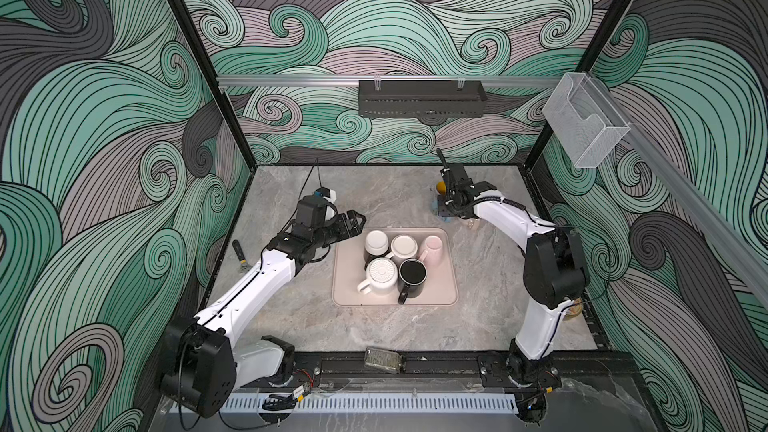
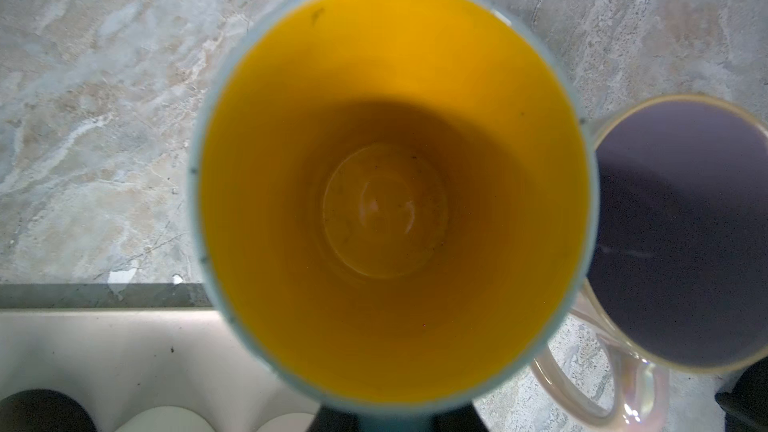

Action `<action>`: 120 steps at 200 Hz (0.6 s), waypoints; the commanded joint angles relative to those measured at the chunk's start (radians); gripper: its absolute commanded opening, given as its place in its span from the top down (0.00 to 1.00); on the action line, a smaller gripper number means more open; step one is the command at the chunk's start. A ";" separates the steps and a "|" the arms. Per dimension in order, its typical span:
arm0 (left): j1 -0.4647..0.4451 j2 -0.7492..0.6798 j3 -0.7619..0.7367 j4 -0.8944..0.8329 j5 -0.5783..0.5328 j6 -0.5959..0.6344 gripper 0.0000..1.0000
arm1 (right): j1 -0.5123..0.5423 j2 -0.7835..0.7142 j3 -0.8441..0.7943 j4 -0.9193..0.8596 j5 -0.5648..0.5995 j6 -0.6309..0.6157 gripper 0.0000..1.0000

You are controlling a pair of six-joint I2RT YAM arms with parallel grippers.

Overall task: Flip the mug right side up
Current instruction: 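Lower the blue butterfly mug upright beside the pink mug with the right gripper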

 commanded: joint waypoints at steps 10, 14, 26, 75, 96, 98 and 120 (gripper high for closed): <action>-0.009 0.005 -0.008 0.023 -0.011 0.014 0.13 | -0.010 -0.018 0.007 0.102 0.033 -0.002 1.00; -0.009 0.005 -0.008 0.023 -0.012 0.013 0.13 | -0.010 -0.014 0.008 0.102 0.033 -0.003 1.00; -0.010 0.008 -0.011 0.025 -0.012 0.013 0.13 | -0.010 -0.009 0.003 0.105 0.032 -0.002 1.00; -0.012 0.018 -0.014 0.031 -0.009 0.013 0.13 | -0.014 0.001 -0.030 0.134 0.032 0.003 1.00; -0.014 0.019 -0.017 0.032 -0.012 0.012 0.13 | -0.014 0.003 -0.041 0.139 0.029 0.009 1.00; -0.014 0.019 -0.018 0.032 -0.012 0.011 0.13 | -0.014 0.003 -0.042 0.141 0.028 0.010 1.00; -0.016 0.020 -0.024 0.037 -0.015 0.010 0.13 | -0.014 0.002 -0.057 0.155 0.027 0.018 1.00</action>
